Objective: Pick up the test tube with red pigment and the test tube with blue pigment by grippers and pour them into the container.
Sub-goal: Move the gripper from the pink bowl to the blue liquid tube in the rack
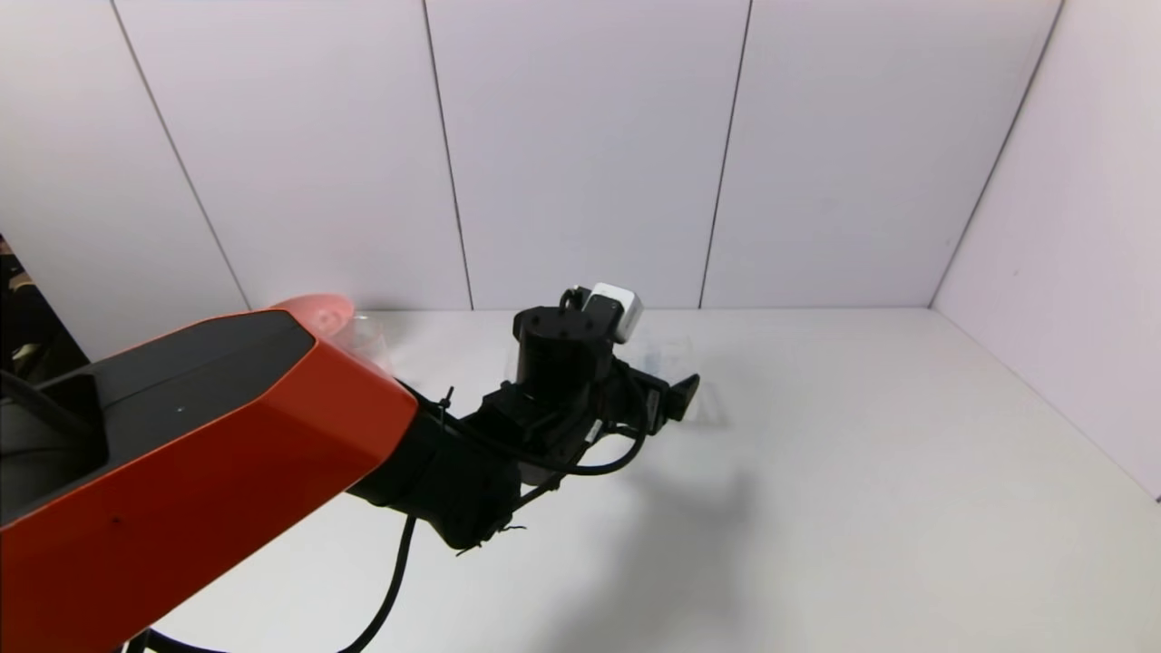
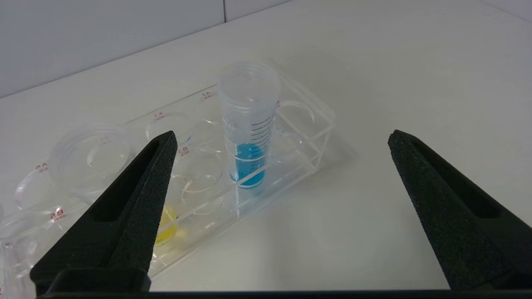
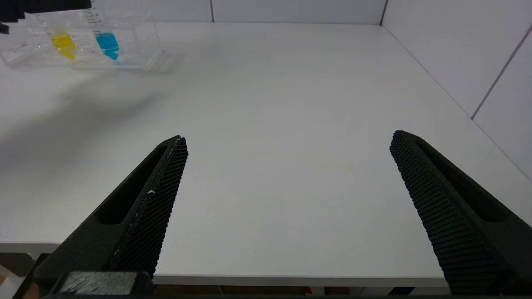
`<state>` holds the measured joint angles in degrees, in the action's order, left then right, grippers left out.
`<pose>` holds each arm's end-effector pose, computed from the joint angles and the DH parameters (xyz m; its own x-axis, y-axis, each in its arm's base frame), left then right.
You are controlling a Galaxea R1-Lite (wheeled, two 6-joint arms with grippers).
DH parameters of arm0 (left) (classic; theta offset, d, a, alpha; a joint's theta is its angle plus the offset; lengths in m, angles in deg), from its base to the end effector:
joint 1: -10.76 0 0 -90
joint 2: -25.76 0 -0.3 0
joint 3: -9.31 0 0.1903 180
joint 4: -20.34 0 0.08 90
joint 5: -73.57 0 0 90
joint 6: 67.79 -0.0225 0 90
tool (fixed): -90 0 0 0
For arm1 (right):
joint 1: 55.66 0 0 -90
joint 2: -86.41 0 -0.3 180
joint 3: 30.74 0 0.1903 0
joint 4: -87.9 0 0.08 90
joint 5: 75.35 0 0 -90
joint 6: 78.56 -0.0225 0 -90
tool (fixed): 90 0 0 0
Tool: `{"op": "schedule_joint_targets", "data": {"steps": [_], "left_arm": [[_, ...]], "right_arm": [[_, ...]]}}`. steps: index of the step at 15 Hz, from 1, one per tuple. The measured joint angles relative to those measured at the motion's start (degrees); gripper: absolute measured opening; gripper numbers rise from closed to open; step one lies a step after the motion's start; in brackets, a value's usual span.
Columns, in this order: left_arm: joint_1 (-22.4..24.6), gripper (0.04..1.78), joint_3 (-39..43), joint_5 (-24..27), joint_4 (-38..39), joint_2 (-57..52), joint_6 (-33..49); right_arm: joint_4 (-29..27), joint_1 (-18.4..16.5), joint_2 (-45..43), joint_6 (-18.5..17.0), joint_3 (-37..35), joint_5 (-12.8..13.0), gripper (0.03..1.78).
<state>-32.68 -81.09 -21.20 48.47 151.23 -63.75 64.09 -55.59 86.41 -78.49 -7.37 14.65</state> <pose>0.3146 -0.2953 0.1226 0.7755 -0.6198 -0.1204 0.6175 0.7843 -0.0599 -0.0228 0.0000 0.0747 1.0000 0.0012 -0.0077 -0.0012 1.0000 -0.0012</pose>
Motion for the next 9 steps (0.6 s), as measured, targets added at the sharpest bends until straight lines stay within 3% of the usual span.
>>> {"op": "schedule_joint_targets", "data": {"steps": [9], "left_arm": [[-0.61, 1.77, -7.38, -7.16, -0.46, 6.75, -0.20]], "right_arm": [[0.00, 0.00, 0.00, 0.00, 0.00, 0.00, 1.78]]}}
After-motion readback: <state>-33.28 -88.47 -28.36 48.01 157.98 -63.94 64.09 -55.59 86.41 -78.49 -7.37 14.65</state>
